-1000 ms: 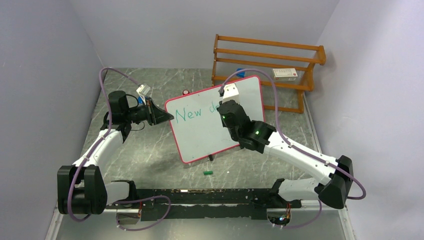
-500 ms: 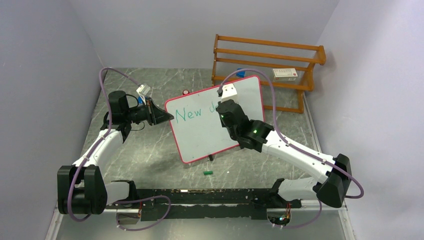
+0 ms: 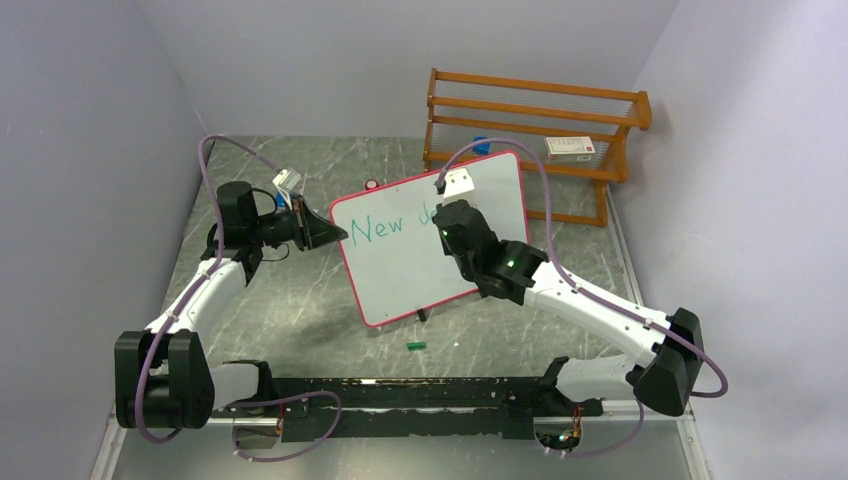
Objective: Write a sentence on the whiteboard
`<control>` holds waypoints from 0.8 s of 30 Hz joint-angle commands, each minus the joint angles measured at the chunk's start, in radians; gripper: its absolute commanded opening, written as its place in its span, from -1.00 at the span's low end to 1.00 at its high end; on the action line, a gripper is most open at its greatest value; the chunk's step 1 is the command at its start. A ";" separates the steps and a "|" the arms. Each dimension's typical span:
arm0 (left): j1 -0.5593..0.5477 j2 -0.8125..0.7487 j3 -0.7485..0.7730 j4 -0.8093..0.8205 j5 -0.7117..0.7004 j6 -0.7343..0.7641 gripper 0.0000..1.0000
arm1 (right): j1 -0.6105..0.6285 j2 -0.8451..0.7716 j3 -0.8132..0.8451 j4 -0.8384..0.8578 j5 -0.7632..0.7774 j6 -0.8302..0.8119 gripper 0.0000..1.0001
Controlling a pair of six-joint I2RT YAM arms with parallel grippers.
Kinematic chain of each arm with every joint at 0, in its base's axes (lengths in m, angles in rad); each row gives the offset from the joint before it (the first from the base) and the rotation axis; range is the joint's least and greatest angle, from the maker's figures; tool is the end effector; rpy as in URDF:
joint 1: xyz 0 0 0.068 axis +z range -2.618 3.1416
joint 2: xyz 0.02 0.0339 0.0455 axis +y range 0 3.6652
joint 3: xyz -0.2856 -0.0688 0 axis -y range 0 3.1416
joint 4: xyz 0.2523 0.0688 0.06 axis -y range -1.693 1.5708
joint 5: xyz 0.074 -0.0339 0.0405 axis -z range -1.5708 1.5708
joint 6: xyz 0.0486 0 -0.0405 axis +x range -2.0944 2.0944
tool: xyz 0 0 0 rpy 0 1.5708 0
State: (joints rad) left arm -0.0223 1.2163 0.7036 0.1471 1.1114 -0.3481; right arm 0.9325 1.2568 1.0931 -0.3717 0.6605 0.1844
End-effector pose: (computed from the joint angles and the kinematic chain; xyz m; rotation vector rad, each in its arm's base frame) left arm 0.2584 -0.0493 0.2757 0.4607 1.8757 -1.3091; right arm 0.1950 0.2128 0.3459 -0.3579 1.9530 0.0215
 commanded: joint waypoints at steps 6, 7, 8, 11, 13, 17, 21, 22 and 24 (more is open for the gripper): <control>0.019 0.006 -0.003 0.010 -0.020 0.027 -0.90 | -0.009 -0.022 -0.037 -0.031 -0.023 0.028 -1.00; 0.019 0.006 -0.003 0.010 -0.020 0.027 -0.90 | -0.008 -0.023 -0.038 -0.032 -0.021 0.027 -1.00; 0.019 0.005 -0.003 0.010 -0.019 0.027 -0.90 | -0.010 -0.023 -0.039 -0.034 -0.017 0.027 -1.00; 0.019 0.005 -0.004 0.013 -0.019 0.026 -0.90 | -0.010 -0.026 -0.043 -0.040 -0.004 0.028 -1.00; 0.019 0.006 -0.004 0.014 -0.018 0.024 -0.90 | -0.010 -0.027 -0.045 -0.041 0.006 0.030 -1.00; 0.019 0.006 -0.006 0.019 -0.016 0.021 -0.90 | -0.017 -0.028 -0.048 -0.041 0.018 0.029 -1.00; 0.019 0.007 -0.006 0.019 -0.013 0.020 -0.90 | -0.022 -0.031 -0.048 -0.035 0.029 0.028 -1.00; 0.019 0.007 -0.006 0.021 -0.013 0.020 -0.90 | -0.021 -0.033 -0.049 -0.031 0.031 0.028 -1.00; 0.019 0.008 -0.006 0.021 -0.012 0.020 -0.90 | -0.023 -0.038 -0.051 -0.016 0.035 0.025 -1.00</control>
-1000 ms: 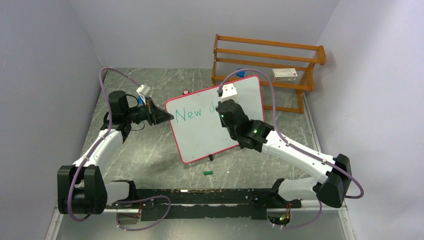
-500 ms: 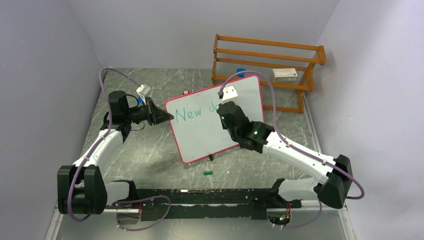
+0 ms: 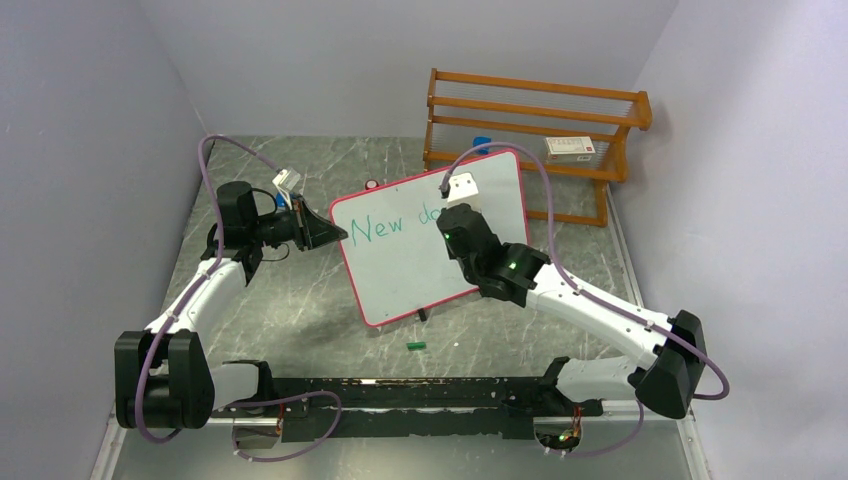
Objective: Write a sentence on the whiteboard
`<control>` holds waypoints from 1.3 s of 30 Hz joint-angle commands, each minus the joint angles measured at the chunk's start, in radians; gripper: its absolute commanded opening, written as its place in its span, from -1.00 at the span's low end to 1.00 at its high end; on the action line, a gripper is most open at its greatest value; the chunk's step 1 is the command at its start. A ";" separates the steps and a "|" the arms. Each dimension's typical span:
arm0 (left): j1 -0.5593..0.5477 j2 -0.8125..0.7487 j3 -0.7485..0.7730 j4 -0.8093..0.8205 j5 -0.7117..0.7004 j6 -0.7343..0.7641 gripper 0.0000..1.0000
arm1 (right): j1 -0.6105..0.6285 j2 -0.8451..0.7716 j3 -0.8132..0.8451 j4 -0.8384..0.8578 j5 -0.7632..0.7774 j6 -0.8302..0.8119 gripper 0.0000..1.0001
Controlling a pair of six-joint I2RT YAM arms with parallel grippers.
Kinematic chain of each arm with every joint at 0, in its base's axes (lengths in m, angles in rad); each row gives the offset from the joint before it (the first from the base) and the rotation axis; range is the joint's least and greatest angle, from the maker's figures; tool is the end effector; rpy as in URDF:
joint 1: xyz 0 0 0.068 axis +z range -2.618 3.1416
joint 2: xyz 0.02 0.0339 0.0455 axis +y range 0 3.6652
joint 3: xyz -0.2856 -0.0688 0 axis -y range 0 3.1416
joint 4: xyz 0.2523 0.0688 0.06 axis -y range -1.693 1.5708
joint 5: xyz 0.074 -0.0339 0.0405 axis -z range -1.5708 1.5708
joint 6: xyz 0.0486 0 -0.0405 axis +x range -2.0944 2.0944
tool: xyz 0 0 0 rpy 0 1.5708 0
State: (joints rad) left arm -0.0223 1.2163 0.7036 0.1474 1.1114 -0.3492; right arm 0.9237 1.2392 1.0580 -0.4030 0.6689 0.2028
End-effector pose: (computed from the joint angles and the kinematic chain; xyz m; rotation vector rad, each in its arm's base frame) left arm 0.2584 -0.0493 0.2757 0.4599 1.8760 -1.3097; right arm 0.1926 0.2049 0.3353 -0.3529 1.9872 -0.0134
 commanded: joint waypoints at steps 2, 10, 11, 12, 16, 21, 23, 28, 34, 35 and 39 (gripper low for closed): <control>0.019 0.009 -0.007 0.023 -0.009 0.019 -0.90 | -0.017 -0.019 -0.015 0.025 0.030 0.002 -1.00; 0.019 0.009 -0.006 0.022 -0.008 0.020 -0.90 | -0.022 -0.007 -0.004 0.057 0.032 -0.012 -1.00; 0.019 0.010 -0.006 0.020 -0.008 0.020 -0.90 | -0.022 -0.005 -0.003 0.061 0.032 -0.014 -1.00; 0.019 0.011 -0.006 0.020 -0.007 0.021 -0.90 | -0.022 -0.006 -0.002 0.066 0.032 -0.015 -1.00; 0.019 0.008 -0.006 0.019 -0.006 0.021 -0.90 | -0.026 -0.001 0.006 0.074 0.028 -0.023 -1.00; 0.019 0.009 -0.006 0.018 -0.006 0.021 -0.90 | -0.026 0.003 0.014 0.086 0.018 -0.029 -1.00; 0.019 0.009 -0.006 0.018 -0.005 0.022 -0.90 | -0.026 0.003 0.015 0.091 0.012 -0.029 -1.00; 0.019 0.008 -0.006 0.015 -0.008 0.024 -0.90 | -0.026 0.003 0.015 0.098 -0.001 -0.030 -1.00; 0.019 0.008 -0.004 0.012 -0.010 0.025 -0.90 | -0.027 -0.003 0.013 0.106 -0.022 -0.030 -1.00; 0.019 0.009 -0.003 0.010 -0.010 0.026 -0.90 | -0.026 -0.004 0.011 0.107 -0.025 -0.030 -1.00; 0.019 0.011 -0.003 0.008 -0.010 0.029 -0.90 | -0.026 -0.004 0.012 0.111 -0.036 -0.030 -1.00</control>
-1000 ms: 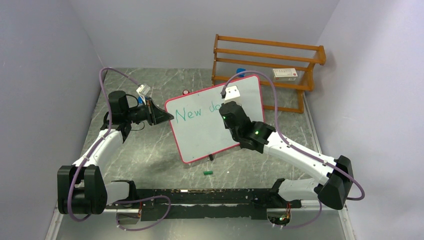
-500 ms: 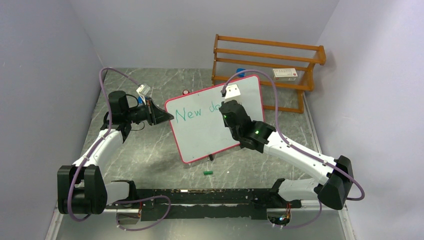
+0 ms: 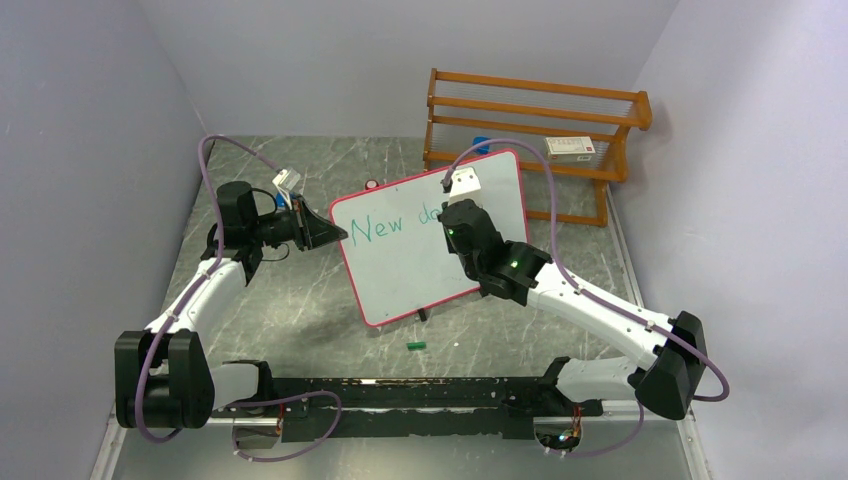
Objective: Write a sentence on the whiteboard
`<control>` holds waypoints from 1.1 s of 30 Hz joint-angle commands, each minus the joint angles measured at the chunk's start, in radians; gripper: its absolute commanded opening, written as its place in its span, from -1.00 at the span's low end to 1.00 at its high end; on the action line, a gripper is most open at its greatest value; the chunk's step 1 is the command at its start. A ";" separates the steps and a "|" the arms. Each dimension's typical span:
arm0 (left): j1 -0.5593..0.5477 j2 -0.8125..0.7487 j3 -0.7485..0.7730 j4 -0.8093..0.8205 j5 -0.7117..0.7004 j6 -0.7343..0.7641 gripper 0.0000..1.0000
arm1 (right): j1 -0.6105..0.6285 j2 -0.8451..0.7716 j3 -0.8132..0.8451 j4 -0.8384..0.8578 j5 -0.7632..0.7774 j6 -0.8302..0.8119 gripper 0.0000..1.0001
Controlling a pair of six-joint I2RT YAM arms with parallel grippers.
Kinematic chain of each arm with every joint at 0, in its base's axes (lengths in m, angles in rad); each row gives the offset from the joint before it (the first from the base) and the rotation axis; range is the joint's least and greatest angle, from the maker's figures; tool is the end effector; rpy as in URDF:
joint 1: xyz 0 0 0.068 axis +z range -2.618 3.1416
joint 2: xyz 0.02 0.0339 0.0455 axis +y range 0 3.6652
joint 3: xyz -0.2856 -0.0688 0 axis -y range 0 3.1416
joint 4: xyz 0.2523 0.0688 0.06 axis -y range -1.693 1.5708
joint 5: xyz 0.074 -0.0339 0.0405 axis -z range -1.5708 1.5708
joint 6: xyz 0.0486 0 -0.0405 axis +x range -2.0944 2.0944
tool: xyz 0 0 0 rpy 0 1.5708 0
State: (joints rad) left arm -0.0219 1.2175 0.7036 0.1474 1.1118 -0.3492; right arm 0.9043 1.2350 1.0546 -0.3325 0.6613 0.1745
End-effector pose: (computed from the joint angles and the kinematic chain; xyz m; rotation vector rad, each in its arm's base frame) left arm 0.2586 -0.0492 0.2755 0.4591 1.8769 -1.3103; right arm 0.1983 0.2038 0.3418 -0.3270 1.9411 0.0110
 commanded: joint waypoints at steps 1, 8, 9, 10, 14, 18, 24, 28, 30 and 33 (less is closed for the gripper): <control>0.019 0.010 -0.003 0.009 -0.009 0.028 -0.90 | -0.007 0.000 0.016 0.042 -0.030 -0.003 -1.00; 0.019 0.010 -0.003 0.011 -0.010 0.027 -0.90 | -0.007 -0.002 0.018 0.046 -0.048 -0.007 -1.00; 0.019 0.010 -0.003 0.009 -0.011 0.027 -0.90 | -0.007 -0.002 0.018 0.045 -0.052 -0.008 -1.00; 0.019 0.010 -0.003 0.009 -0.011 0.027 -0.90 | -0.007 -0.001 0.020 0.042 -0.052 -0.007 -1.00; 0.019 0.011 -0.001 0.008 -0.012 0.028 -0.90 | -0.007 -0.001 0.020 0.036 -0.062 -0.009 -1.00; 0.019 0.011 -0.001 0.007 -0.013 0.029 -0.90 | -0.007 -0.003 0.017 0.036 -0.073 -0.008 -1.00; 0.019 0.011 0.000 0.002 -0.015 0.032 -0.90 | -0.007 -0.003 0.019 0.031 -0.072 -0.009 -1.00; 0.019 0.010 0.003 -0.006 -0.020 0.038 -0.90 | -0.008 -0.013 0.015 0.025 -0.071 -0.009 -1.00; 0.019 0.010 0.004 -0.012 -0.024 0.041 -0.90 | -0.007 -0.022 0.011 0.023 -0.066 -0.011 -1.00; 0.019 0.009 0.005 -0.016 -0.026 0.043 -0.90 | -0.007 -0.044 0.004 0.014 -0.050 -0.019 -1.00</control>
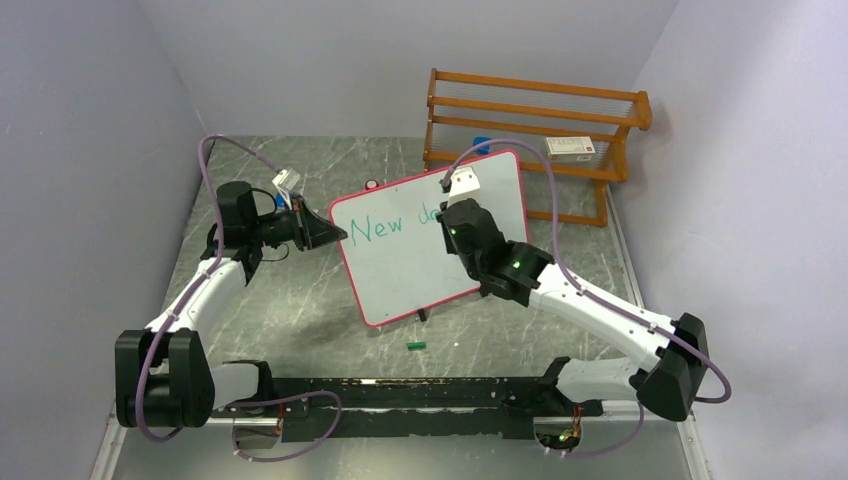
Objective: Write a sentence on the whiteboard
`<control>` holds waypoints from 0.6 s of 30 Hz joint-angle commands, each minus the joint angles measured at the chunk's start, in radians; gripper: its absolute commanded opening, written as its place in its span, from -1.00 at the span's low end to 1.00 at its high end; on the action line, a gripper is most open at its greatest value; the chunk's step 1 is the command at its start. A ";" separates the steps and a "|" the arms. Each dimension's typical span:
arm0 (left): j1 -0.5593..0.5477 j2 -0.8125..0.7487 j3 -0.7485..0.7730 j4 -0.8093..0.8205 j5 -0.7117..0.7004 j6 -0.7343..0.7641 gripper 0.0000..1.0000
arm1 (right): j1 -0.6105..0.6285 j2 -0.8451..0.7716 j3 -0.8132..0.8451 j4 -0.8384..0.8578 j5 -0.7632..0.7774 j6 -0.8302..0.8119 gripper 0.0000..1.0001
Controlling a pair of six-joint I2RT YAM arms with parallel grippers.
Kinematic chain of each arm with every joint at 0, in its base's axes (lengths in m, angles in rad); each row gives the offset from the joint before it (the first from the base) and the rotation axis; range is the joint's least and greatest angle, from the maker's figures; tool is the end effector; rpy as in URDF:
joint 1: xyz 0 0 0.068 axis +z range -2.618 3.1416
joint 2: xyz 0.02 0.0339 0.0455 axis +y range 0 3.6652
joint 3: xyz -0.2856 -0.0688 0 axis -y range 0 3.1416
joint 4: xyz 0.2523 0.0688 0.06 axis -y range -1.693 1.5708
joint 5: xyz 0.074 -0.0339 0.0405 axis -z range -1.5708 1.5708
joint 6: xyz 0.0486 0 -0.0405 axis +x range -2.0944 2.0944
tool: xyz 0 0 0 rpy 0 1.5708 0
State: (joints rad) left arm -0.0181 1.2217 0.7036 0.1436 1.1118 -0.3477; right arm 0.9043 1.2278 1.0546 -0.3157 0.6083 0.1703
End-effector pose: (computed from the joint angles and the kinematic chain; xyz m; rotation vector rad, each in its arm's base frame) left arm 0.2593 -0.0483 0.2741 0.4521 1.8829 -1.3103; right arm 0.1970 0.2055 0.3446 -0.3534 1.9352 0.0731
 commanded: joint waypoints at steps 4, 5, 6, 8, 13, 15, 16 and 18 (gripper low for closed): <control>0.015 0.005 0.007 -0.018 -0.030 0.044 -0.90 | -0.009 -0.068 -0.007 -0.007 0.034 -0.027 -1.00; 0.015 0.005 0.008 -0.020 -0.030 0.045 -0.90 | -0.013 -0.073 -0.010 -0.007 0.038 -0.030 -1.00; 0.015 0.005 0.007 -0.020 -0.029 0.045 -0.90 | -0.017 -0.077 -0.013 -0.008 0.039 -0.032 -1.00; 0.015 0.005 0.007 -0.020 -0.031 0.046 -0.90 | -0.029 -0.081 -0.020 -0.005 0.035 -0.035 -1.00; 0.015 0.006 0.007 -0.021 -0.030 0.046 -0.90 | -0.056 -0.090 -0.031 0.007 0.005 -0.034 -1.00; 0.015 0.006 0.007 -0.021 -0.032 0.046 -0.90 | -0.062 -0.093 -0.033 0.012 -0.006 -0.034 -1.00; 0.015 0.006 0.007 -0.022 -0.031 0.046 -0.90 | -0.064 -0.094 -0.035 0.016 -0.010 -0.035 -1.00; 0.015 0.005 0.007 -0.020 -0.031 0.047 -0.90 | -0.070 -0.094 -0.037 0.019 -0.020 -0.035 -1.00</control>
State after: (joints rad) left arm -0.0181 1.2217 0.7040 0.1406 1.1152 -0.3367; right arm 0.8486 1.1526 1.0313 -0.3180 0.6079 0.1482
